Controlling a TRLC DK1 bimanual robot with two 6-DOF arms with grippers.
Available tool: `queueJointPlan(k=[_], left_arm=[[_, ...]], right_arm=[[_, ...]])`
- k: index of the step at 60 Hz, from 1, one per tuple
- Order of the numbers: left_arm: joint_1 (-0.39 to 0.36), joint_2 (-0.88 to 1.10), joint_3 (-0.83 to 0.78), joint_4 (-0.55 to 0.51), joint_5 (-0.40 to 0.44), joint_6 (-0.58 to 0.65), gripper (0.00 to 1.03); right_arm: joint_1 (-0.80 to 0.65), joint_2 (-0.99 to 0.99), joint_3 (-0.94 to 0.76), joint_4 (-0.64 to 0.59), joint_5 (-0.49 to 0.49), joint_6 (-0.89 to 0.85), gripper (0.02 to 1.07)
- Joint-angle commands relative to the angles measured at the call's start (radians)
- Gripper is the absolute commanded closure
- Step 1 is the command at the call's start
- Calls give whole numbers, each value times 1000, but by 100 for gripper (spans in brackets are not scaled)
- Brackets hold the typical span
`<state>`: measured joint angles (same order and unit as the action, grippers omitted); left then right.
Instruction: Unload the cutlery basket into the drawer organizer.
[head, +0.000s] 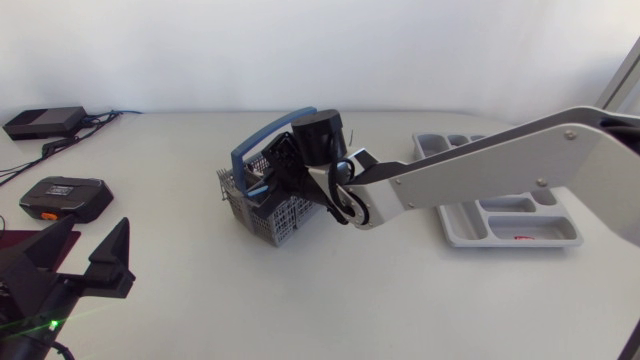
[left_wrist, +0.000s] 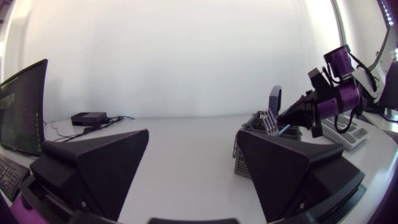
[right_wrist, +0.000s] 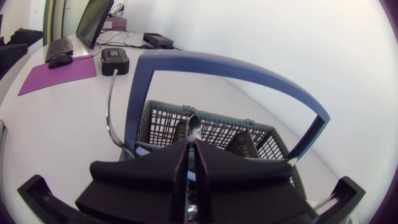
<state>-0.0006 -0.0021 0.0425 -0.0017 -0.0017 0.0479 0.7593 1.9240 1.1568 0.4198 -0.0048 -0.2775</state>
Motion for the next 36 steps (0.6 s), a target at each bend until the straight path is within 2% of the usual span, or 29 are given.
queueJointPlan(k=[1, 10, 20, 36], left_arm=[[1, 2, -39, -17, 2, -20, 4], [1, 2, -39, -17, 2, -20, 4], [1, 2, -39, -17, 2, -20, 4], [1, 1, -41, -17, 2, -20, 4]], right_arm=[[8, -65, -39, 20, -11, 6, 101], [3, -155, -83, 20, -11, 9, 101], [2, -272, -115, -44, -9, 11, 101], [-15, -484, -112, -303, -15, 35, 101]])
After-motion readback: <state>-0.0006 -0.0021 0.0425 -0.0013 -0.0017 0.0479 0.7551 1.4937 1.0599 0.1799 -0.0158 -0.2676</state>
